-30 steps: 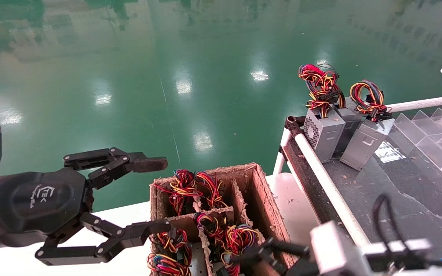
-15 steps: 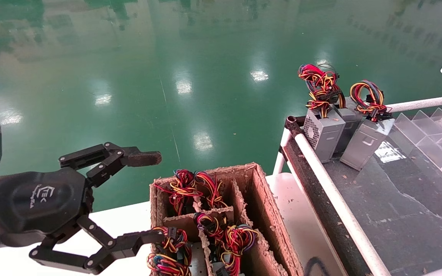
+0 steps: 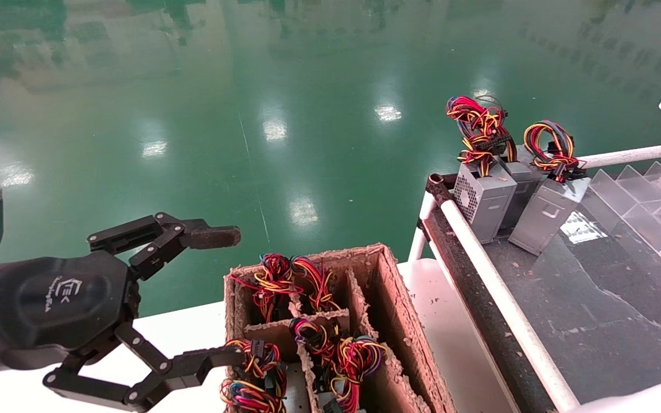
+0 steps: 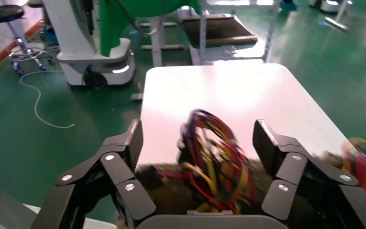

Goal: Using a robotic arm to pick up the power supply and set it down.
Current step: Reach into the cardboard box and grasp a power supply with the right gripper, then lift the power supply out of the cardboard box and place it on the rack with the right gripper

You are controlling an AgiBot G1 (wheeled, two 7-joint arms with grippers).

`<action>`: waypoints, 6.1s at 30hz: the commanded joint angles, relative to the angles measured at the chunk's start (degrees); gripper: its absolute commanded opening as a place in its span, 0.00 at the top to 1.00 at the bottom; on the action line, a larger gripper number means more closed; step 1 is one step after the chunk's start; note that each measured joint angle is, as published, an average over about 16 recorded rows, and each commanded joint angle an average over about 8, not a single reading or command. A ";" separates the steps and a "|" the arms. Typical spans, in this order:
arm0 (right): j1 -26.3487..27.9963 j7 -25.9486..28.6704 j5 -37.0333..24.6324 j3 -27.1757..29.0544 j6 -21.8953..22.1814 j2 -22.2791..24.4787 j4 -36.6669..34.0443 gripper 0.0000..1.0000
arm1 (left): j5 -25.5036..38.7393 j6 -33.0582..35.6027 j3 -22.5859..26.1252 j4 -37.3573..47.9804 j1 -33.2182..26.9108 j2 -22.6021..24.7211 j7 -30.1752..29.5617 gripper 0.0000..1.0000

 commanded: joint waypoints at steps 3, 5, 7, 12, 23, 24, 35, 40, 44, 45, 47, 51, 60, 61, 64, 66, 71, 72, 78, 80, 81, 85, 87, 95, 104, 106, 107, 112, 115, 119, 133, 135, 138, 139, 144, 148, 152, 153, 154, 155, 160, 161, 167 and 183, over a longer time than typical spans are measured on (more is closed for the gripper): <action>-0.74 -2.58 -0.34 -0.66 -0.28 -1.82 -0.06 1.00 | 0.00 0.00 0.00 0.00 0.00 0.00 0.00 0.00; -1.03 -3.43 -0.27 -0.80 -0.37 -2.37 -0.13 1.00 | 0.00 0.00 0.00 0.00 0.00 0.00 0.00 0.00; -1.29 -4.25 -0.38 -0.78 -0.09 -2.73 -0.19 1.00 | 0.00 0.00 0.00 0.00 0.00 0.00 0.00 0.00; -2.00 -6.13 -1.67 -0.38 2.07 -2.99 -0.25 1.00 | 0.00 0.00 0.00 0.00 0.00 0.00 0.00 0.00; -3.61 -8.87 -3.75 0.42 5.28 -2.31 -0.20 1.00 | 0.00 0.00 0.01 0.00 0.00 0.00 0.00 0.00; -3.68 -9.09 -3.75 0.53 5.41 -2.23 -0.19 1.00 | 0.00 0.00 0.01 0.00 0.00 0.00 0.00 0.00; -4.21 -9.86 -1.10 2.46 5.51 -0.77 -0.19 1.00 | -0.01 0.00 0.01 0.00 0.00 0.00 0.00 0.00; -4.58 -9.18 1.67 4.06 5.27 0.77 -0.22 1.00 | -0.01 0.00 0.01 0.00 0.00 0.00 0.01 0.00; -4.99 -8.03 3.84 5.57 5.79 2.35 -0.24 1.00 | -0.01 0.00 0.01 0.00 0.00 0.00 0.01 0.00; -5.10 -7.70 4.32 5.98 6.06 2.79 -0.24 1.00 | -0.01 0.00 0.01 0.00 0.00 0.00 0.01 0.00; -5.31 -6.99 5.17 6.89 6.86 3.77 -0.22 1.00 | -0.01 0.00 0.01 0.00 0.00 0.00 0.01 0.00; -5.70 -5.59 7.05 9.07 8.77 6.04 -0.09 1.00 | -0.01 -0.01 0.01 0.00 0.00 -0.01 0.01 0.00; -5.97 -1.69 15.89 14.35 8.16 10.93 -0.07 1.00 | -0.01 -0.01 0.02 0.00 0.00 -0.01 0.01 0.00; -5.86 -1.16 16.98 14.82 7.76 11.39 -0.11 1.00 | -0.01 -0.01 0.02 0.00 0.00 -0.01 0.01 0.00; -5.39 0.33 20.02 16.22 6.66 12.76 -0.23 1.00 | -0.01 -0.01 0.02 0.00 0.00 -0.01 0.01 0.00; -5.02 1.20 21.95 17.26 6.12 13.74 -0.33 1.00 | -0.01 -0.01 0.02 0.00 0.00 -0.01 0.01 0.00; -4.00 2.97 26.85 20.46 5.34 16.60 -0.73 1.00 | -0.01 -0.01 0.02 0.00 -0.01 -0.01 0.01 0.00; -3.80 3.20 27.68 21.10 5.27 17.18 -0.84 1.00 | -0.01 -0.01 0.02 0.00 -0.01 -0.01 0.01 0.00; -2.46 3.48 30.40 24.39 5.74 20.52 -2.42 1.00 | -0.01 -0.01 0.02 0.00 -0.01 -0.01 0.01 0.00; -1.90 2.93 30.30 25.21 6.13 21.50 -3.49 1.00 | -0.01 -0.01 0.02 0.00 -0.01 -0.01 0.01 0.00; -1.61 2.54 30.09 25.54 6.32 21.93 -4.11 1.00 | -0.01 -0.01 0.02 0.00 -0.01 -0.01 0.01 0.00; -0.30 0.36 28.81 26.84 6.92 23.72 -7.71 1.00 | -0.02 -0.01 0.02 0.00 -0.01 -0.01 0.01 0.00; 0.30 -0.83 28.25 27.45 6.88 24.62 -10.00 1.00 | -0.02 -0.01 0.02 0.00 -0.01 -0.01 0.01 0.00; 1.94 -6.11 26.33 29.48 6.43 27.57 -19.97 1.00 | -0.02 -0.01 0.03 0.00 -0.01 -0.01 0.01 0.00; 4.42 -11.09 24.12 30.16 5.75 29.27 -31.09 1.00 | -0.02 -0.01 0.03 0.00 -0.01 -0.01 0.01 0.00; 5.13 -12.19 23.28 29.89 5.38 29.39 -33.42 1.00 | -0.02 -0.01 0.03 0.00 -0.01 -0.01 0.01 0.00; 5.50 -12.73 22.81 29.70 5.19 29.41 -34.60 1.00 | -0.02 -0.01 0.03 0.00 -0.01 -0.01 0.01 0.00; 7.51 -14.94 20.35 28.28 3.82 28.85 -40.10 1.00 | -0.02 -0.01 0.03 0.00 -0.01 -0.01 0.01 0.00; 9.06 -15.99 18.88 27.23 2.75 28.06 -42.96 1.00 | -0.02 -0.01 0.03 0.00 -0.01 -0.01 0.02 0.00; 11.65 -17.27 16.85 25.78 1.49 26.70 -46.00 1.00 | -0.02 -0.01 0.03 0.00 -0.01 -0.01 0.02 0.00; 24.03 -20.25 8.80 20.17 0.63 18.81 -53.36 1.00 | -0.02 -0.01 0.04 0.00 -0.01 -0.01 0.02 0.00; 25.77 -20.54 7.89 19.51 0.51 17.57 -54.42 1.00 | -0.02 -0.01 0.04 0.00 -0.01 -0.01 0.02 0.00; 27.99 -21.12 6.64 18.61 0.44 15.79 -56.18 1.00 | -0.03 -0.01 0.04 0.00 -0.01 -0.01 0.02 0.00; 28.65 -21.36 6.24 18.33 0.46 15.24 -56.81 1.00 | -0.03 -0.01 0.04 0.00 -0.01 -0.01 0.02 0.00; 31.39 -22.90 4.48 17.18 0.93 12.91 -60.03 1.00 | -0.03 -0.01 0.04 0.00 -0.01 -0.01 0.02 0.00; 33.20 -24.40 3.40 16.57 1.66 11.57 -62.50 1.00 | -0.03 -0.01 0.04 0.00 -0.01 -0.01 0.02 0.00; 34.67 -25.87 2.77 16.26 2.26 10.65 -64.72 1.00 | -0.03 -0.02 0.04 0.00 -0.01 -0.02 0.02 0.00; 34.98 -26.20 2.69 16.23 2.35 10.50 -65.22 1.00 | -0.03 -0.02 0.04 0.00 -0.01 -0.02 0.02 0.00; 35.29 -26.53 2.63 16.21 2.43 10.35 -65.72 1.00 | -0.03 -0.02 0.04 0.00 -0.01 -0.02 0.02 0.00; 35.60 -26.84 2.58 16.19 2.50 10.23 -66.20 1.00 | -0.03 -0.02 0.04 0.00 -0.01 -0.02 0.02 0.00; 36.90 -28.33 2.44 16.19 2.96 9.70 -68.37 1.00 | -0.03 -0.02 0.04 0.00 -0.01 -0.02 0.02 0.00; 37.10 -28.62 2.41 16.19 3.11 9.60 -68.80 1.00 | -0.03 -0.02 0.04 0.00 -0.01 -0.02 0.02 0.00; 37.97 -29.91 2.36 16.25 4.08 9.14 -71.25 0.41 | -0.03 -0.02 0.05 0.00 -0.01 -0.02 0.02 0.00; 39.93 -30.61 2.35 16.26 2.86 9.99 -74.67 0.00 | -0.03 -0.02 0.05 0.00 -0.01 -0.02 0.02 0.00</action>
